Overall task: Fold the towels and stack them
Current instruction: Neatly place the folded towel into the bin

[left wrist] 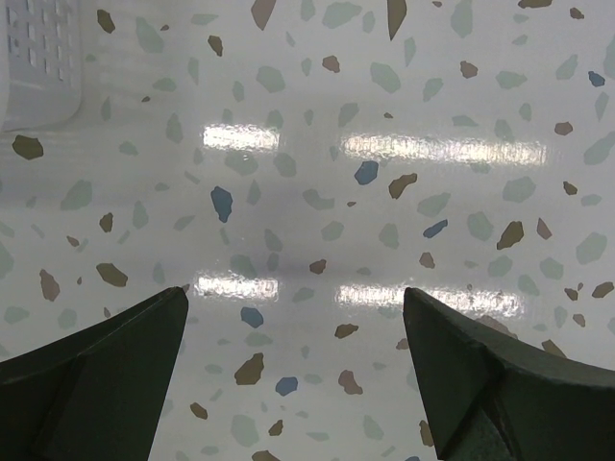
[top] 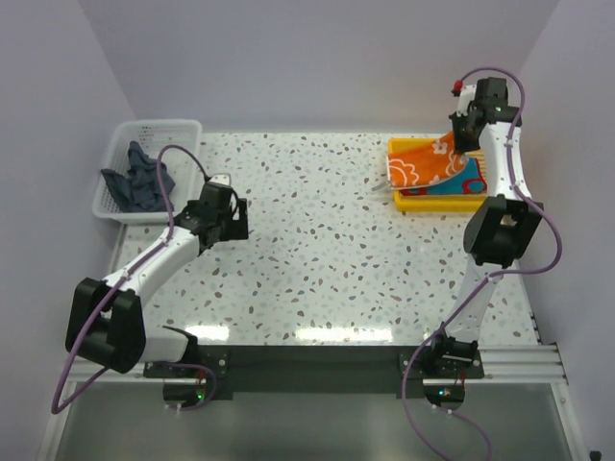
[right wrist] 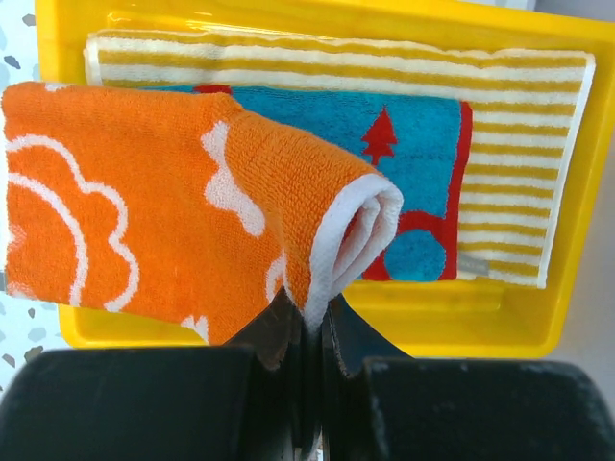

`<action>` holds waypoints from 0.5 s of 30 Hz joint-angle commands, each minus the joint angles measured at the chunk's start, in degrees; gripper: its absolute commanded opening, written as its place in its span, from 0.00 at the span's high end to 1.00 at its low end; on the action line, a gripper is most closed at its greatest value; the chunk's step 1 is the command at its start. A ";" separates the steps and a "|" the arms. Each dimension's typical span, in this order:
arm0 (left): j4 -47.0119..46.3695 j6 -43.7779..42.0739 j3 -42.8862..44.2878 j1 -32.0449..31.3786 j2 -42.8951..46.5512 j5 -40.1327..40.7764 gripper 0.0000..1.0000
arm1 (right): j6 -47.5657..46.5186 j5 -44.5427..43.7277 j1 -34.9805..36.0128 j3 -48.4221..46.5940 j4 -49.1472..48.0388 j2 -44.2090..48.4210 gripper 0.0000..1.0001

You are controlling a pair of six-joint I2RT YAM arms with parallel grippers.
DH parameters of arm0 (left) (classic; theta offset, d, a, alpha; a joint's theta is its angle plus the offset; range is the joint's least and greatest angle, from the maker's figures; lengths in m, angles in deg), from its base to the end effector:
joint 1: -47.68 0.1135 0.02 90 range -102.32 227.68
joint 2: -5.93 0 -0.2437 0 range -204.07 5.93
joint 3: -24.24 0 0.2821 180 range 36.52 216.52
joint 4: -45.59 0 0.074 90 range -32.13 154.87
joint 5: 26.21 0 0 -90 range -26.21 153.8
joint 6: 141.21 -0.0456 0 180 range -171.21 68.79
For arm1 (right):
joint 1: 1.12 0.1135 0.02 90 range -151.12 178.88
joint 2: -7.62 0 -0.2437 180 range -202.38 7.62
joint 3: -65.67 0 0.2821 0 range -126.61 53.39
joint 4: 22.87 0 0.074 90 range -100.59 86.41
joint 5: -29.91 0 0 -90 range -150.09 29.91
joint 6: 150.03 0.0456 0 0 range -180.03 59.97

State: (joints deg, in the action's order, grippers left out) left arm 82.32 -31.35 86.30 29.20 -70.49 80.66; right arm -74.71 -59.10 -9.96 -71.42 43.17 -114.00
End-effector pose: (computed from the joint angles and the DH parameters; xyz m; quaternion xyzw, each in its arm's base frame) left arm 0.2982 -0.0857 0.1889 -0.0601 0.9320 0.0225 0.3566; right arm 0.4898 -0.0754 0.3039 -0.0509 0.9400 -0.0608 0.3319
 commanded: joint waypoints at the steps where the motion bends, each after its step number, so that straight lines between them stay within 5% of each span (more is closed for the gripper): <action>1: -2.30 -1.31 -0.21 0.46 -0.39 -0.34 0.00 | -1.49 -0.91 -0.56 -1.83 -2.08 -0.28 1.00; 15: -2.30 -1.40 0.05 0.46 -1.89 -1.13 0.00 | -2.90 -7.23 -0.56 1.33 -7.08 -3.79 1.00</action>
State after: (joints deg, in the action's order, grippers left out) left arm 82.30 -31.37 86.30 29.22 -71.89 80.05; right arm -76.22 -62.75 -10.18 -70.00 39.63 -117.26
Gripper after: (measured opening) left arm 0.997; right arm 0.056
